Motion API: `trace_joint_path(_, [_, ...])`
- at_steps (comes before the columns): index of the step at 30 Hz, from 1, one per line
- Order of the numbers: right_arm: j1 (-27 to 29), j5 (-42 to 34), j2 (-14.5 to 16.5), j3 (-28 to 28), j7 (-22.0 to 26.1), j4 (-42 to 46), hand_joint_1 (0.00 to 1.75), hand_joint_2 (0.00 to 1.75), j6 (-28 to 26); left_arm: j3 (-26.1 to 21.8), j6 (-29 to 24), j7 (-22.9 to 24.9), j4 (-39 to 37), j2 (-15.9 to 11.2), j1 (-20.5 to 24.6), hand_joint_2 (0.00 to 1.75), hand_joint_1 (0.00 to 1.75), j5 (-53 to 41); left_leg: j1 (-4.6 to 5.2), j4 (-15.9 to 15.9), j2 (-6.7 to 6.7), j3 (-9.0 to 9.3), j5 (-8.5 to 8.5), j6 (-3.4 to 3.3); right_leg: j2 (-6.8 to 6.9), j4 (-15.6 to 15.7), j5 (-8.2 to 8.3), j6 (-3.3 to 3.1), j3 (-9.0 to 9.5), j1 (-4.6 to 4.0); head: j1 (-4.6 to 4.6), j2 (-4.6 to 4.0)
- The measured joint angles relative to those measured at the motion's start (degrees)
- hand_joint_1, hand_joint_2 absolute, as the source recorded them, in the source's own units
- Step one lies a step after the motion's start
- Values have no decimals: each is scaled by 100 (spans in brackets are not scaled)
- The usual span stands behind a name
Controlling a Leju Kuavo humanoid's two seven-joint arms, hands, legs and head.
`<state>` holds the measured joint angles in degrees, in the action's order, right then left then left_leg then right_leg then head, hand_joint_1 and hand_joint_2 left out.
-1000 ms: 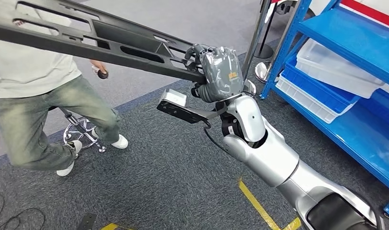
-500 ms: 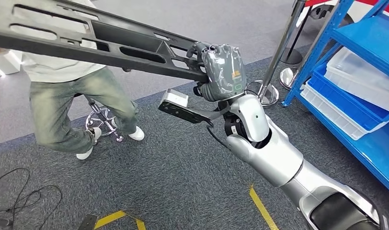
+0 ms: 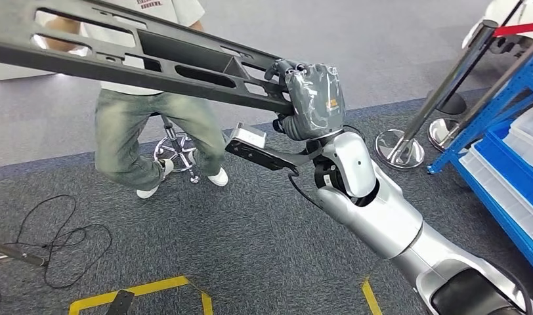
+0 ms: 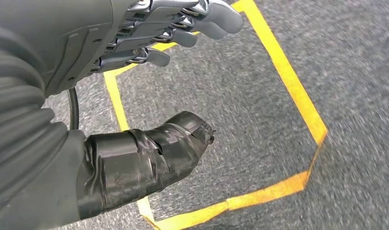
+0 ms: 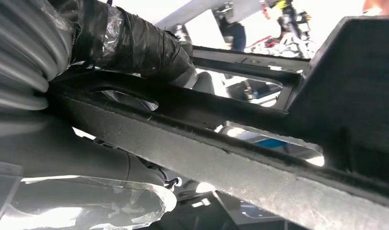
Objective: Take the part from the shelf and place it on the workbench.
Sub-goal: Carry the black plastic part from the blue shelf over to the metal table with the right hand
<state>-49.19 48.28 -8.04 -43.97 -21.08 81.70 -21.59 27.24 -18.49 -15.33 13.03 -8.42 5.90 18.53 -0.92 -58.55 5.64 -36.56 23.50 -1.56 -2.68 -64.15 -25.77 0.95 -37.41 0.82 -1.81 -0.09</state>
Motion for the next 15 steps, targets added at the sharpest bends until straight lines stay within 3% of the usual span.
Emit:
trace_joint_path(2, [-2,0,-11,6,3,17,175,175,7,8,9,15,0,0,8,175,0,-1,-20,-49,122,-78,6,64,-208,396,114,-6,156,16,2,0])
trace_joint_path(4, [0,0,-17,9,5,38,175,175,22,13,19,27,0,0,-4,175,0,-2,-47,-41,242,-129,-19,144,-142,432,107,-27,171,-3,14,0])
trace_joint_path(6, [-4,1,-20,10,4,45,175,175,38,15,30,31,0,10,-31,175,0,-2,-67,-64,204,-157,-8,196,-22,482,126,-80,211,8,22,0])
trace_joint_path(10, [-6,2,-20,10,3,49,175,175,46,16,39,32,0,20,-42,175,0,-2,-56,-146,22,-193,32,213,54,525,141,-111,249,26,18,0])
trace_joint_path(11, [-6,2,-22,10,2,52,175,175,50,18,44,29,0,20,-30,175,0,-2,-49,-380,-114,-314,142,229,99,526,135,-124,258,22,4,0])
trace_joint_path(13, [25,1,-29,10,2,58,175,175,81,26,64,20,0,21,-10,175,0,-1,-39,-997,-404,-659,306,267,334,518,97,-147,282,13,-26,0])
trace_joint_path(14, [41,1,-34,10,2,62,175,175,97,31,74,16,0,20,-1,175,0,1,-38,-1113,-546,-726,297,278,475,509,70,-153,297,9,-40,0])
trace_joint_path(15, [57,1,-36,10,3,65,175,175,109,34,80,14,0,16,-2,175,0,2,-32,-890,-633,-607,152,269,588,500,44,-139,312,6,-40,0])
